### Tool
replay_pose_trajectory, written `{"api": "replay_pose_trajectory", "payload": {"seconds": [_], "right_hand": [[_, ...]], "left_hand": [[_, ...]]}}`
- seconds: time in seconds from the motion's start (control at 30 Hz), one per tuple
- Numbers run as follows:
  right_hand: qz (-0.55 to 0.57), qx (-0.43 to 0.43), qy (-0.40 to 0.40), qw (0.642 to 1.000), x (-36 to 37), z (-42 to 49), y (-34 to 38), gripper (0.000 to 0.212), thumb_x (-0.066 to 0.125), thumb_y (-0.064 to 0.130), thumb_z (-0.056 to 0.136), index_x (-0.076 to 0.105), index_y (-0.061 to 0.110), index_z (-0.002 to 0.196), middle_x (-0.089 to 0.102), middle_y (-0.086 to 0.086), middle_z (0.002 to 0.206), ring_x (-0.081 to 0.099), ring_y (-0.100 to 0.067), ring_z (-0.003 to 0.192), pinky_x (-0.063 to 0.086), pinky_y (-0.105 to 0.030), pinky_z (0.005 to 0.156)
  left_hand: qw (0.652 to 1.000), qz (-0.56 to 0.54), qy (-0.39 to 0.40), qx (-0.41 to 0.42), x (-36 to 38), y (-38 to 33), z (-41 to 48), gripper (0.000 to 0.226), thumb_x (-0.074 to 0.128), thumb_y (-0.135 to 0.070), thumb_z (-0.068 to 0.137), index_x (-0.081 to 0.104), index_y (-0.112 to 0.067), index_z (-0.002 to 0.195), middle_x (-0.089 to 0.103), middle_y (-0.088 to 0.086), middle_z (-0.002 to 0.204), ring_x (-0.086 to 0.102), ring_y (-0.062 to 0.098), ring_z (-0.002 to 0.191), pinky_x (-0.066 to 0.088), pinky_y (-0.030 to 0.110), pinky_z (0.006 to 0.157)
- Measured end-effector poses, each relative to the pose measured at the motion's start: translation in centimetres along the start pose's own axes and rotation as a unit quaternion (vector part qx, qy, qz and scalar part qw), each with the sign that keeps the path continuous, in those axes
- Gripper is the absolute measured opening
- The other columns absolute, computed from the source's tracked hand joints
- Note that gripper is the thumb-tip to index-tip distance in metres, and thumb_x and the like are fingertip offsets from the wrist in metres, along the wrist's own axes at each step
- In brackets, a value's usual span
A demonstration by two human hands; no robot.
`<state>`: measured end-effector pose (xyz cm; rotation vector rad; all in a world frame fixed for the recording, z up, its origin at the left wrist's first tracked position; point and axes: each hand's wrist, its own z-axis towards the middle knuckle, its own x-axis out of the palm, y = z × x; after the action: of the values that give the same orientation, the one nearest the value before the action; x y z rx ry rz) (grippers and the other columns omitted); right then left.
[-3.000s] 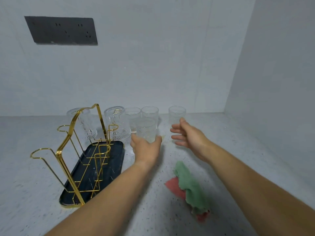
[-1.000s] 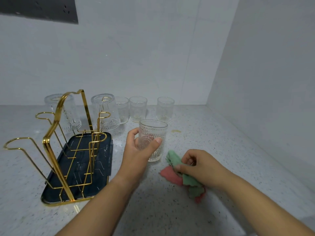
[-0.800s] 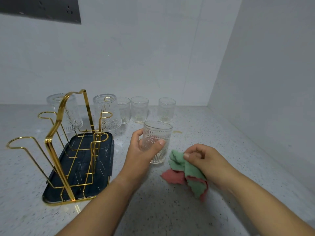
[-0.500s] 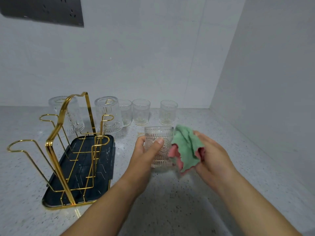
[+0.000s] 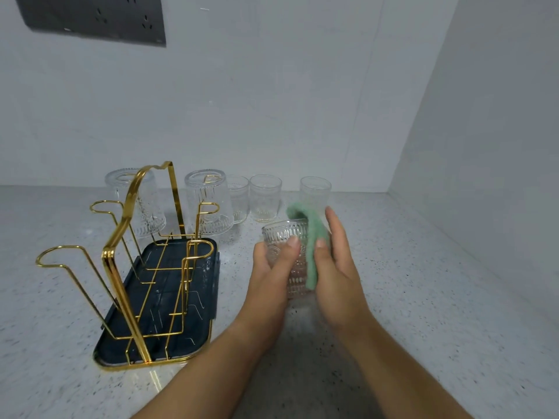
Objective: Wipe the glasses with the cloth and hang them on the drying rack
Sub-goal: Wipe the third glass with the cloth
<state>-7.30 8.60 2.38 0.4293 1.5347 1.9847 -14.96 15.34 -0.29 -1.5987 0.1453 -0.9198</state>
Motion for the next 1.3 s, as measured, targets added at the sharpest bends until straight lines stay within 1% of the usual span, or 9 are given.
{"api": "replay_pose_trajectory", "payload": {"seconds": [0.07, 0.17, 0.33, 0.57, 0.73, 0.93, 1.03, 1.17, 1.3], "right_hand": [[0.040, 0.040, 0.002, 0.998, -0.1, 1.0, -0.5, 0.041, 0.030, 0.033, 0.113, 0.042, 0.050, 0.148, 0.056, 0.016, 0.146, 0.059, 0.004, 0.125, 0.052, -0.029, 0.107], [0.030, 0.049, 0.028, 0.998, 0.7, 0.0, -1.4, 0.044, 0.026, 0.036, 0.113, 0.033, 0.048, 0.155, 0.055, 0.012, 0.149, 0.060, -0.002, 0.128, 0.051, -0.028, 0.107], [-0.065, 0.002, 0.039, 0.997, 0.9, -2.6, -2.1, 0.053, 0.026, 0.038, 0.110, 0.009, 0.046, 0.160, 0.021, 0.021, 0.168, 0.023, 0.006, 0.152, 0.024, -0.033, 0.128], [0.062, 0.096, -0.009, 0.993, -0.9, 2.4, 0.4, 0.040, 0.031, 0.045, 0.111, 0.061, 0.037, 0.136, 0.074, 0.003, 0.123, 0.074, -0.008, 0.102, 0.061, -0.033, 0.089], [0.035, 0.058, 0.033, 0.997, 0.5, 0.5, -1.3, 0.035, 0.023, 0.034, 0.113, 0.040, 0.053, 0.137, 0.062, 0.032, 0.115, 0.062, 0.023, 0.101, 0.050, -0.003, 0.083], [-0.028, 0.006, 0.099, 0.995, 0.3, -2.2, -2.7, 0.059, 0.026, 0.053, 0.105, 0.010, 0.043, 0.162, 0.028, 0.019, 0.167, 0.028, 0.005, 0.150, 0.026, -0.036, 0.127], [-0.032, -0.004, 0.079, 0.996, -0.2, -1.1, -2.2, 0.057, 0.026, 0.052, 0.105, 0.013, 0.047, 0.161, 0.032, 0.019, 0.164, 0.039, 0.005, 0.145, 0.037, -0.033, 0.121], [-0.003, 0.024, 0.029, 0.999, -0.6, 2.1, -0.8, 0.046, 0.024, 0.043, 0.111, 0.030, 0.048, 0.156, 0.054, 0.014, 0.145, 0.062, 0.023, 0.098, 0.049, -0.001, 0.074], [0.000, 0.019, 0.065, 0.998, 0.8, 0.6, -1.6, 0.048, 0.022, 0.039, 0.111, 0.024, 0.043, 0.159, 0.049, 0.011, 0.153, 0.059, 0.017, 0.116, 0.052, -0.010, 0.095]], "left_hand": [[1.000, 0.001, 0.000, -0.003, 0.1, -0.1, -0.1, 0.056, 0.073, -0.049, 0.086, 0.058, -0.023, 0.133, 0.078, 0.007, 0.120, 0.076, 0.029, 0.111, 0.060, 0.053, 0.097], [1.000, 0.006, -0.013, -0.003, -0.5, -0.3, 0.4, 0.055, 0.075, -0.051, 0.089, 0.061, -0.019, 0.131, 0.076, 0.014, 0.122, 0.076, 0.033, 0.110, 0.060, 0.055, 0.097], [1.000, 0.026, -0.013, -0.002, -0.6, -0.5, 0.4, 0.058, 0.070, -0.054, 0.092, 0.065, -0.009, 0.128, 0.074, 0.023, 0.121, 0.072, 0.043, 0.114, 0.056, 0.062, 0.102], [1.000, -0.002, 0.029, -0.002, 0.1, -0.4, 0.6, 0.052, 0.062, -0.044, 0.088, 0.075, -0.008, 0.123, 0.078, 0.020, 0.115, 0.077, 0.032, 0.103, 0.064, 0.038, 0.080], [0.999, -0.018, -0.025, -0.035, -0.7, -0.6, 1.0, 0.088, 0.073, -0.071, 0.075, 0.060, -0.014, 0.141, 0.072, 0.017, 0.132, 0.073, 0.035, 0.118, 0.060, 0.051, 0.092], [0.998, -0.055, -0.011, -0.036, -0.6, -1.1, 0.8, 0.060, 0.080, -0.052, 0.073, 0.055, -0.027, 0.121, 0.081, 0.009, 0.112, 0.080, 0.028, 0.098, 0.065, 0.043, 0.075], [0.999, -0.038, 0.002, -0.035, -0.2, -1.1, 0.5, 0.068, 0.078, -0.053, 0.074, 0.055, -0.019, 0.128, 0.080, 0.010, 0.111, 0.078, 0.031, 0.101, 0.065, 0.047, 0.081], [0.999, -0.015, 0.011, -0.029, 0.0, -0.6, 0.7, 0.060, 0.072, -0.051, 0.089, 0.065, -0.013, 0.135, 0.076, 0.018, 0.123, 0.072, 0.042, 0.115, 0.062, 0.048, 0.087], [0.999, -0.022, -0.018, -0.043, -0.8, -1.0, 0.9, 0.067, 0.064, -0.064, 0.087, 0.071, -0.014, 0.132, 0.074, 0.021, 0.126, 0.072, 0.041, 0.115, 0.062, 0.047, 0.088]]}}
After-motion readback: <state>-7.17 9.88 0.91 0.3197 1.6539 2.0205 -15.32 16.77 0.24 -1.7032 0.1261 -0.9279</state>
